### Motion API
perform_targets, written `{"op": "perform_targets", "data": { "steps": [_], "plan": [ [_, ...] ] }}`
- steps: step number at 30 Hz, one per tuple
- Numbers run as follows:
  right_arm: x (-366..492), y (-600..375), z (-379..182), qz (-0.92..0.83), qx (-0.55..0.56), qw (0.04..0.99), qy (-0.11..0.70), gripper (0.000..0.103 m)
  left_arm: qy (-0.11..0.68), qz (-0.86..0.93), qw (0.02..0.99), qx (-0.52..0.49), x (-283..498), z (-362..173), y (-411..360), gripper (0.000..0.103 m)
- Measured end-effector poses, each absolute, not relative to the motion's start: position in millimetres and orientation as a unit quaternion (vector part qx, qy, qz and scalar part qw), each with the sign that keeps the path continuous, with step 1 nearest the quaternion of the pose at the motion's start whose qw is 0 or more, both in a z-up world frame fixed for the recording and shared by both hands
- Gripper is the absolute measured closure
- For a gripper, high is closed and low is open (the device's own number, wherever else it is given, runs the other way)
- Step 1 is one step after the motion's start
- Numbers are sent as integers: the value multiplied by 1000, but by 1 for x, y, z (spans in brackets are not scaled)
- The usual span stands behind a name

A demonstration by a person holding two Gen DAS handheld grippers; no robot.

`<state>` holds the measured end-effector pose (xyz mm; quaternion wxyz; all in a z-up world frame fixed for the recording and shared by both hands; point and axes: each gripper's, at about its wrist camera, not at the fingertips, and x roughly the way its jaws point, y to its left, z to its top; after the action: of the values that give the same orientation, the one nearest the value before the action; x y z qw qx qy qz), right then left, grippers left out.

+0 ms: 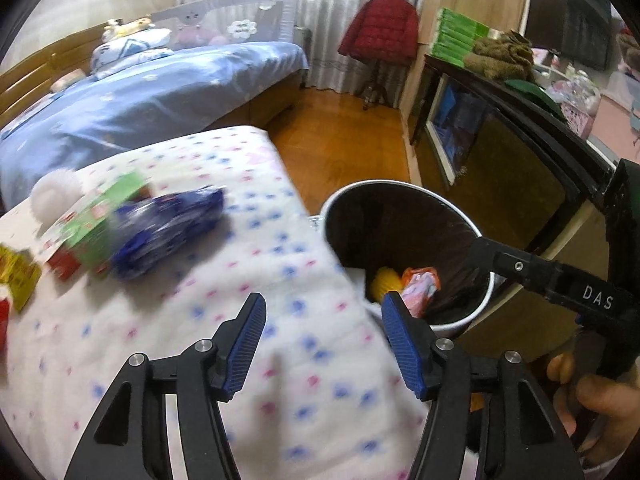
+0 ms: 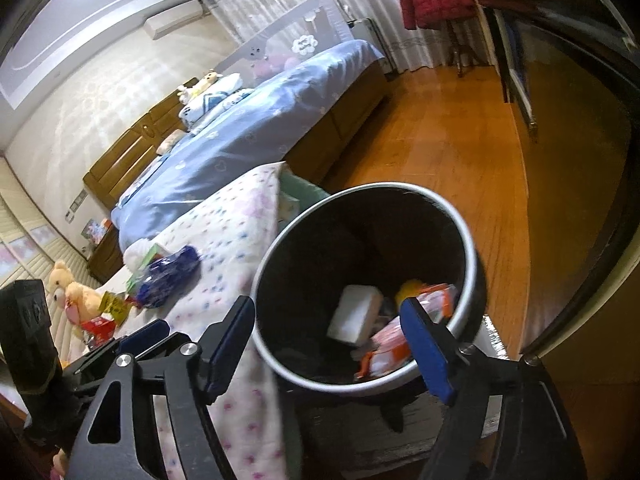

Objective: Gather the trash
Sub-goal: 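Open the left tool to drop the sponge while the right tool releases the wrapper, then move both open tools back over the cartons and blue bag on the bed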

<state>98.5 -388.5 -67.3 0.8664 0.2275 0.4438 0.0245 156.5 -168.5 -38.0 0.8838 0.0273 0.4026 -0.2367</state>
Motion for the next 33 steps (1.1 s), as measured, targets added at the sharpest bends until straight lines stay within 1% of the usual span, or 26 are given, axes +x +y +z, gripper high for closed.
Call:
{"op": "perform_targets", "data": {
  "steps": [11, 18, 25, 33],
  "plan": [
    [100, -325, -61, 81, 220, 862, 450, 23, 407, -165, 899, -11, 132, -38, -85, 42],
    [105, -279, -69, 121, 211, 853, 462, 23, 408, -123, 904, -42, 121, -37, -36, 42],
    [114, -249, -71, 143, 197, 849, 469, 23, 410, -98, 906, -51, 122, -38, -7, 42],
    [126, -241, -78, 144, 195, 847, 472, 23, 415, -91, 903, -56, 143, -39, 2, 42]
  ]
}}
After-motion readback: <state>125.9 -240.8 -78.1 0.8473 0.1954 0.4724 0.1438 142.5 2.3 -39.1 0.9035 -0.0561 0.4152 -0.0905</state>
